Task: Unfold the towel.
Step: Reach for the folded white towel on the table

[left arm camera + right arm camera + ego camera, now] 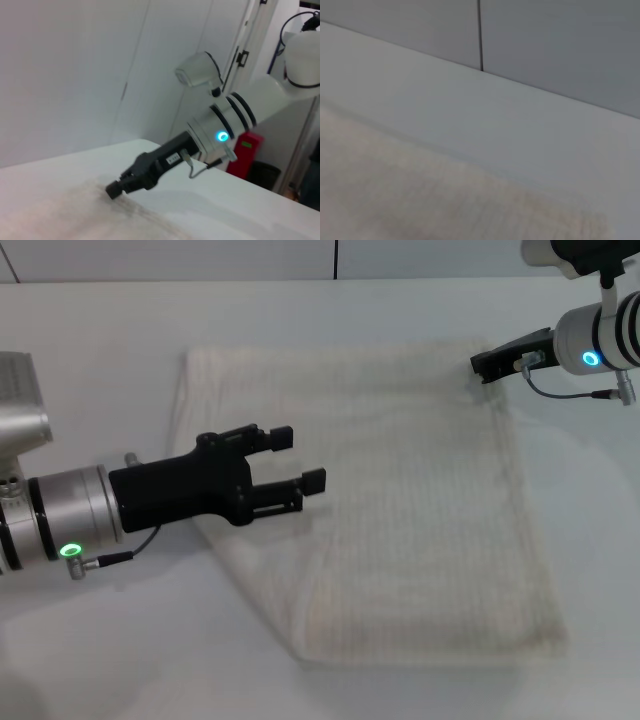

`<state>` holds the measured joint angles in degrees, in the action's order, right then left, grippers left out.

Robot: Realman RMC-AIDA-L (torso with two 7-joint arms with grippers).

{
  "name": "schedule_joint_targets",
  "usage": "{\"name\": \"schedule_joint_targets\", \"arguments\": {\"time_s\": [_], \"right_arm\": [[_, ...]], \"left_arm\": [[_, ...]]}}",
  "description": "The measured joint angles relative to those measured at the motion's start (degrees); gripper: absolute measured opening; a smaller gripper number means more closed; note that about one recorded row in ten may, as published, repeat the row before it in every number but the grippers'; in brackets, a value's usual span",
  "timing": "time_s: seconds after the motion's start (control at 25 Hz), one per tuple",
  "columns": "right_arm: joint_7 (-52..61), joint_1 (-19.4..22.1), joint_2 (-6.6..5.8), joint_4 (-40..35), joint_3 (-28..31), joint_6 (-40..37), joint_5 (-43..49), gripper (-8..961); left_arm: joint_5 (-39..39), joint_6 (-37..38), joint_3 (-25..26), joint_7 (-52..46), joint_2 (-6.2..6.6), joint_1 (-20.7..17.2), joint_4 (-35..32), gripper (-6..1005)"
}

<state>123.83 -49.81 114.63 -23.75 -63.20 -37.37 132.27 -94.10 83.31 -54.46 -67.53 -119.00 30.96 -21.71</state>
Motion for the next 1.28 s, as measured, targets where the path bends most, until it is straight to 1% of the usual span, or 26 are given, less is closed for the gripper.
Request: {"name": "schedule_joint_targets", "arguments": {"time_s": [0.08,0.12,0.24,0.6,1.04,1.28], "right_arm": [[0.0,0.0,0.0,0.0,0.0,0.1,0.0,-2],[0.0,0.0,0.0,0.0,0.0,0.1,0.0,-2],[-0.1,0.0,-0.02,0.0,0.0,0.1,0.0,-2],[-0.4,0.2,0.03,0.0,0.0,0.7,0.0,-2],[-0.5,-0.1,0.36,1.1,-0.8,0.8,0.2,-2],[-0.5,-0.1,0.41,1.2,-0.9,0.8,0.3,-2]], "left_arm": [[-0.1,0.0,-1.0,0.2,-0.01,0.1,0.0,771],[-0.1,-0.5,-2.7,0.5,-0.05,0.4,0.1,771],[0.1,-2.2,-4.7,0.8,-0.07,0.7,0.1,769],[0.2,-6.9,-5.0,3.0,-0.14,1.8,3.1,766],[0.4,-7.2,-5.1,3.2,-0.18,2.3,4.4,762],[0.4,-7.2,-6.8,3.2,-0.18,2.8,4.6,759]]}}
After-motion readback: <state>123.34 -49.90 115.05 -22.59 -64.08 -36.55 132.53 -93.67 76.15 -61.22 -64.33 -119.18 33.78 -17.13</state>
